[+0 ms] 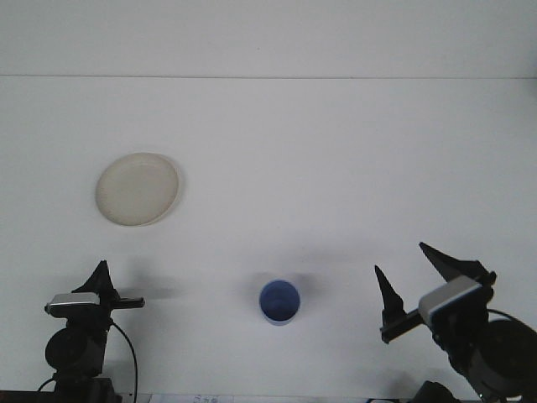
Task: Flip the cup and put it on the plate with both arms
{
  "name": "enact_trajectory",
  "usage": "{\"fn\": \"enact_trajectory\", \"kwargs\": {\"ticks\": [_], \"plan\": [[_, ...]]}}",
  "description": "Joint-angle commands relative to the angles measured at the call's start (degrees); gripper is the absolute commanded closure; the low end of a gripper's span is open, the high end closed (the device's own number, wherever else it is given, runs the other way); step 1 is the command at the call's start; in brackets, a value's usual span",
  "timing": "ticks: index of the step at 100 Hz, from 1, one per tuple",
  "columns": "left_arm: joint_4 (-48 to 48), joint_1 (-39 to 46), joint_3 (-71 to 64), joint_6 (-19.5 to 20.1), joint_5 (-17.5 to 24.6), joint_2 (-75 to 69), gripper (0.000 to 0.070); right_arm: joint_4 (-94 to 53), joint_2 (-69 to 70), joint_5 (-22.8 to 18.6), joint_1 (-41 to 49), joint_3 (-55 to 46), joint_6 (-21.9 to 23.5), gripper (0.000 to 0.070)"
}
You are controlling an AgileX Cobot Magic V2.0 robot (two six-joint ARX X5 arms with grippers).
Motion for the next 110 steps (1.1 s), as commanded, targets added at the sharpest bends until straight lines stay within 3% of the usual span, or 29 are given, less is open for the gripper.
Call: {"fn": "enact_trajectory", "kwargs": {"ticks": [1, 28, 71, 79, 98, 110], "plan": [[0.7, 0.1, -1.1, -0.5, -0.1, -0.1, 0.0687, 3.8, -5.9, 0.6, 0.5, -6.7, 1.0, 0.0139], [0.7, 0.0, -1.1, -1.6, -0.1, -0.1, 0.0687, 4.8, -19.0, 0.6, 0.5, -15.9, 3.0, 0.0140], [4.1, 0.0, -0.4, -21.7, 0.0, -0.1, 0.0689, 3.8, -19.0, 0.6, 0.5, -15.9, 2.8, 0.0140], [3.7, 0.0, 2.3, -23.4, 1.5, 0.3, 0.0688, 3.5, -19.0, 0.6, 0.5, -15.9, 2.8, 0.0140], [-1.5, -0.2, 15.1, -23.1, 4.0, 8.0, 0.0688, 2.9, -19.0, 0.6, 0.5, -15.9, 2.8, 0.0140], [-7.3, -0.2, 26.3, -18.3, 11.6, 17.9, 0.0665, 2.9, -19.0, 0.6, 0.5, -15.9, 2.8, 0.0140]]}}
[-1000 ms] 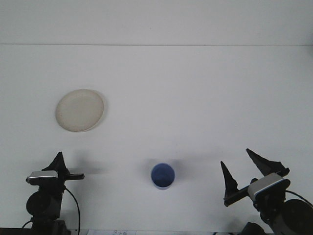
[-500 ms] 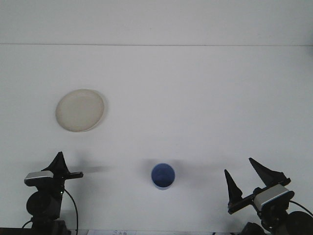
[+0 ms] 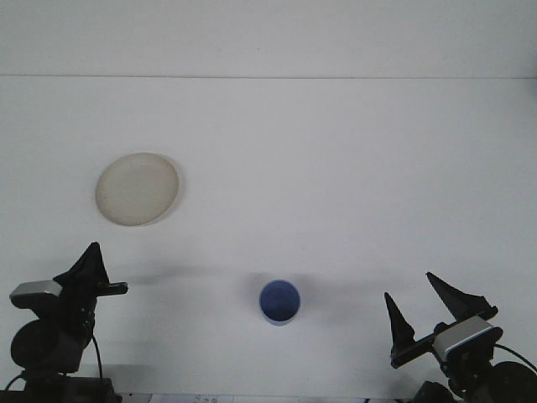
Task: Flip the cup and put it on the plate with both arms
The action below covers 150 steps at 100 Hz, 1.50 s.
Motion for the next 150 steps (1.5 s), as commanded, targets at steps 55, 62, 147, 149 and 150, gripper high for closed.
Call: {"fn": "enact_trajectory", "kwargs": {"ticks": [55, 62, 147, 149, 150], "plan": [[-25.0, -21.1, 38.7, 12.2, 29.8, 46.2, 0.0153, 0.5, 0.3, 0.3, 0.5, 0.4, 0.5, 0.0140], [-25.3, -25.7, 40.2, 12.2, 29.5, 49.8, 0.0153, 0.5, 0.3, 0.5, 0.5, 0.4, 0.5, 0.0140], [-31.5, -46.3, 49.7, 18.4, 16.1, 76.4, 0.0113, -2.3, 0.3, 1.6, 0.5, 0.4, 0.5, 0.0140], [-31.5, -46.3, 49.7, 18.4, 16.1, 76.7, 0.0114, -2.3, 0.3, 1.6, 0.5, 0.4, 0.5, 0.0140], [-31.5, -46.3, 49.7, 18.5, 16.1, 76.9, 0.0114, -2.3, 0.3, 1.6, 0.5, 0.4, 0.5, 0.0140]]}}
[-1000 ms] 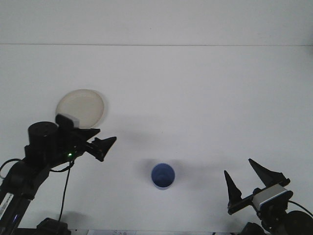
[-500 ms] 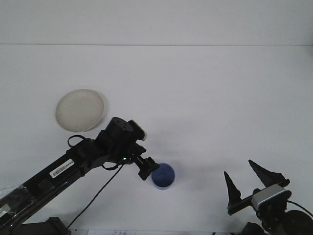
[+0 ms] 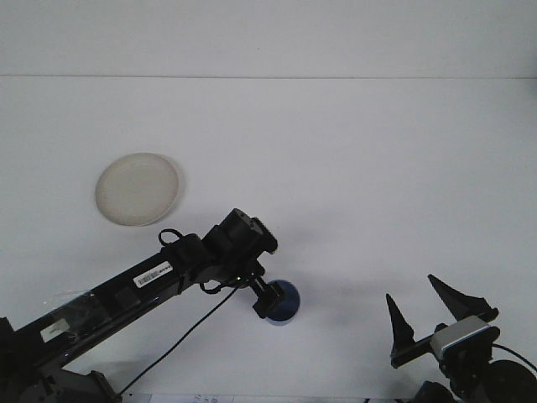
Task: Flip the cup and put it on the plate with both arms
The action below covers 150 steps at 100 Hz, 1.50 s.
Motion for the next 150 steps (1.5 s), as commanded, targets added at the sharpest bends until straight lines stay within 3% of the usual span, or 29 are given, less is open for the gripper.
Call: {"fn": "enact_trajectory", "kwargs": {"ticks": [1, 37, 50, 71, 75, 86, 92, 140, 150], "plan": [[0.3, -0.6, 1.2, 0.6, -0.2, 1.8, 0.0114, 0.5, 0.3, 0.2, 0.5, 0.4, 0.5, 0.0140], [0.7, -1.0, 1.2, 1.9, -0.2, 4.7, 0.0135, 0.5, 0.3, 0.2, 0.5, 0.4, 0.3, 0.0141], [0.9, -1.7, 1.2, 1.9, -0.2, 5.4, 0.0250, 0.5, 0.3, 0.2, 0.5, 0.4, 0.3, 0.0141], [1.3, -2.6, 1.2, 1.9, -0.2, 6.2, 0.0260, 0.5, 0.3, 0.2, 0.5, 0.4, 0.3, 0.0141], [1.4, -2.7, 1.2, 1.9, -0.2, 6.2, 0.0316, 0.5, 0.3, 0.2, 0.5, 0.4, 0.3, 0.0141], [1.4, -3.0, 1.2, 1.9, -0.2, 6.2, 0.0594, 0.5, 0.3, 0.2, 0.5, 0.4, 0.3, 0.0141], [1.2, -2.9, 1.2, 1.9, -0.2, 6.2, 0.0700, 0.5, 0.3, 0.2, 0.5, 0.4, 0.3, 0.0141], [-4.7, 0.3, 5.7, 1.9, -0.3, 4.1, 0.0694, 0.5, 0.3, 0.2, 0.5, 0.4, 0.4, 0.0141], [-7.4, 3.7, 8.6, 2.3, -3.3, 1.9, 0.0694, 0.5, 0.3, 0.2, 0.5, 0.4, 0.4, 0.0141]]}}
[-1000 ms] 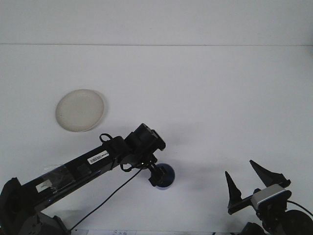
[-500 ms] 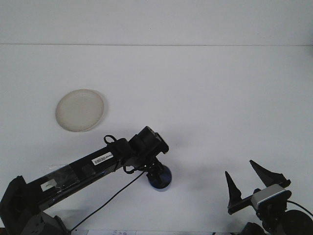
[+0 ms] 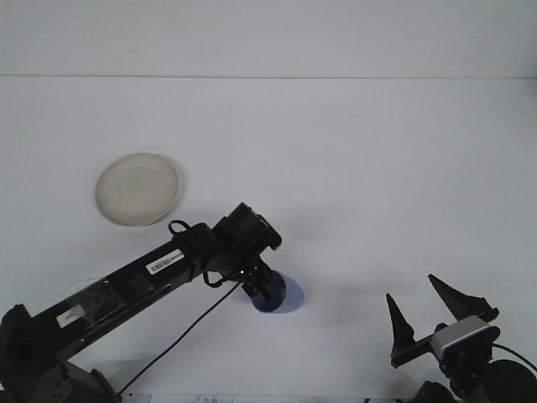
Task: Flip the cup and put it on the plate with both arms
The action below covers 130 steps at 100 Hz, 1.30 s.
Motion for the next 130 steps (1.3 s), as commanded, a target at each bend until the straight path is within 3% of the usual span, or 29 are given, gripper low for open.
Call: {"fn": "enact_trajectory", "kwargs": {"ticks": [1, 16, 33, 70, 88, 130], "plan": [[-1.5, 1.7, 3.2, 0.7, -2.1, -1.8, 0.0694, 0.5, 0.3, 0.1, 0.5, 0.4, 0.4, 0.0141], [-7.3, 10.1, 8.7, 2.1, -8.5, -4.6, 0.0694, 0.5, 0.3, 0.1, 0.5, 0.4, 0.4, 0.0141], [-12.4, 22.8, 15.1, 2.1, -12.5, -4.8, 0.0694, 0.7, 0.3, 0.0, 0.5, 0.4, 0.4, 0.0141], [-11.5, 46.1, 16.6, 1.1, -12.9, -1.3, 0.0694, 0.8, 0.3, 0.0, 0.5, 0.4, 0.6, 0.0141], [-8.3, 50.1, 16.6, -0.1, -12.9, 3.2, 0.0694, 0.8, 0.3, 0.0, 0.5, 0.4, 0.8, 0.0141], [-7.9, 50.5, 17.0, -0.1, -12.9, 12.3, 0.0694, 0.7, 0.3, 0.0, 0.5, 0.4, 1.9, 0.0141]]}}
